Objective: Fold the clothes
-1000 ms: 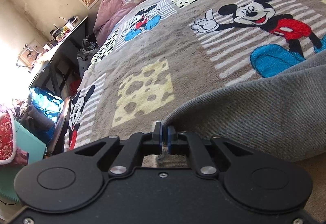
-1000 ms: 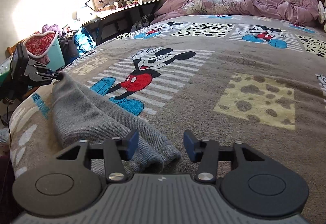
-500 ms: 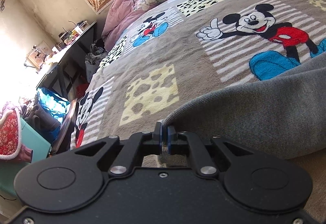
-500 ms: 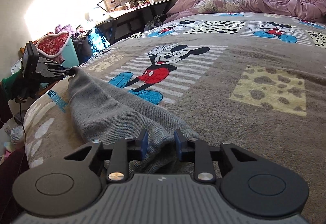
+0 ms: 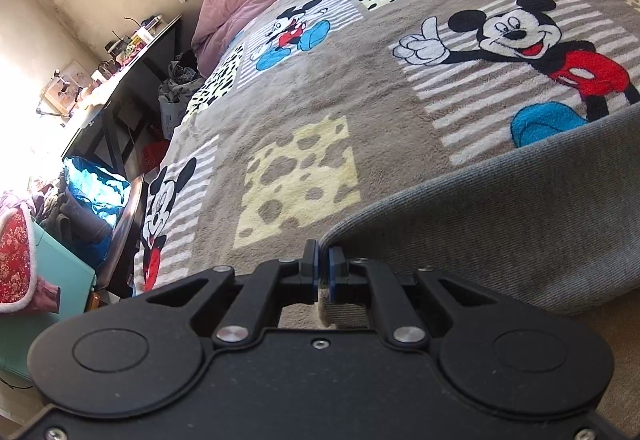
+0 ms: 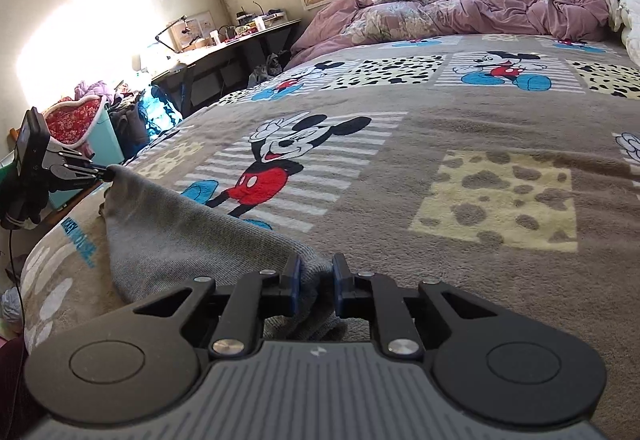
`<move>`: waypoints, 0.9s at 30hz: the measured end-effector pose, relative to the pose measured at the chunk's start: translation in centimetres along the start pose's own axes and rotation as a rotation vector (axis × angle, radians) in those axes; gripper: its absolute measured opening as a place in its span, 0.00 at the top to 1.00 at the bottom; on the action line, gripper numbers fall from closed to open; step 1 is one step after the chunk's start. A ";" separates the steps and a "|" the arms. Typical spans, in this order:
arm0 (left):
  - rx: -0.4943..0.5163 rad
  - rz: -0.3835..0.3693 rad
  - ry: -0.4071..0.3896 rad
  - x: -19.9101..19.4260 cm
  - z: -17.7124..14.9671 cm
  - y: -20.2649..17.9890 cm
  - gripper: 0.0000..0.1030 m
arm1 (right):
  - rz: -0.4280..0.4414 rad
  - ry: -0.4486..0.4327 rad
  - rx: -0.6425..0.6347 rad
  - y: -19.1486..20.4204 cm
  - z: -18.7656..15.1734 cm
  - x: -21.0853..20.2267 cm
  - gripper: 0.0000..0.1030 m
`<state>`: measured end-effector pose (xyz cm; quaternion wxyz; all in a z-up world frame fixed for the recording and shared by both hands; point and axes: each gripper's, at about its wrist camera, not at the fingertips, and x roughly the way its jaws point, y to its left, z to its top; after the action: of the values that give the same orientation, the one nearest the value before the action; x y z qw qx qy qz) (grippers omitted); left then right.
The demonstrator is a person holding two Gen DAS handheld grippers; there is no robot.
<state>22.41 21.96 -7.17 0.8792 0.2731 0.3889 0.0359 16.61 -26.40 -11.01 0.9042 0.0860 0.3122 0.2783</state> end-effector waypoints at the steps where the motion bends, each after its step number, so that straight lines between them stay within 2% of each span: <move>1: 0.004 -0.004 0.012 0.4 0.1 -0.1 0.97 | -0.002 0.004 0.006 -0.1 -0.1 0.2 0.83; 12: -0.035 -0.109 0.108 2.6 0.5 0.7 0.96 | -0.038 0.033 -0.006 -0.1 -0.7 1.9 0.81; 14: -0.080 -0.105 0.083 2.0 0.5 1.5 0.88 | -0.050 0.033 -0.001 -0.1 -0.6 2.0 0.77; 15: -0.132 -0.082 0.060 1.4 0.4 2.2 0.77 | -0.063 0.025 -0.005 0.0 -0.5 1.8 0.74; 16: -0.190 -0.051 0.038 0.8 0.0 3.0 0.71 | -0.078 0.012 -0.016 0.3 -0.5 1.5 0.67; 17: -0.248 -0.017 0.018 0.1 -0.4 3.9 0.71 | -0.093 -0.003 -0.030 0.6 -0.4 1.2 0.65; 19: -0.362 -0.010 -0.005 -0.9 -1.6 5.2 0.71 | -0.122 -0.032 -0.057 1.2 -0.4 0.5 0.65; 21: -0.502 -0.063 -0.032 -1.9 -3.4 6.3 0.71 | -0.153 -0.061 -0.088 1.7 -0.3 -0.2 0.65; 24: -0.719 -0.205 -0.047 -1.9 -5.8 7.0 0.71 | -0.184 -0.119 -0.130 2.8 -0.1 -1.4 0.65; 27: -0.908 -0.326 -0.040 -0.9 -7.6 6.9 0.71 | -0.164 -0.152 -0.152 4.0 0.2 -2.3 0.65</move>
<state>17.47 31.00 -7.29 0.9110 -0.2020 0.3547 0.0586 13.46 -24.36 -8.41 0.9488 0.0121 0.2269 0.2192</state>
